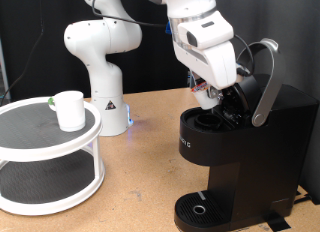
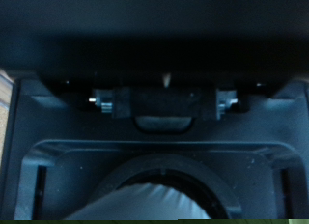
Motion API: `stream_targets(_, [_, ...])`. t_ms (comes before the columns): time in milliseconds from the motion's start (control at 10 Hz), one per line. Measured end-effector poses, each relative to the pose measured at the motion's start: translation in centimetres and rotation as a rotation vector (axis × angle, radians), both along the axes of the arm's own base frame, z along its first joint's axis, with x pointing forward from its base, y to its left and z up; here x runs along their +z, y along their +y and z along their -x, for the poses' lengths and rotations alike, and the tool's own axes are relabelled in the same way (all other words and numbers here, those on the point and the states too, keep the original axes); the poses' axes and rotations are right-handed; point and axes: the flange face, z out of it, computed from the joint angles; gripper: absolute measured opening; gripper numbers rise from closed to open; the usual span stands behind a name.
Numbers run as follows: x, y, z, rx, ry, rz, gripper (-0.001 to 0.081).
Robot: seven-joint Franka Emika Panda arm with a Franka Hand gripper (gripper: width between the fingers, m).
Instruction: Make a cup of coffee with the keurig machine
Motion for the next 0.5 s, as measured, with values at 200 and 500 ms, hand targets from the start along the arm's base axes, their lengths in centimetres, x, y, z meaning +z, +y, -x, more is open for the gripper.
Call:
stream_targets(200, [-0.74, 0.10, -0.18, -0.013, 0.017, 0.016, 0.0424])
stream_targets(500, [-1.13, 0.00, -0.74, -0.033, 0.022, 0.026, 0.0424])
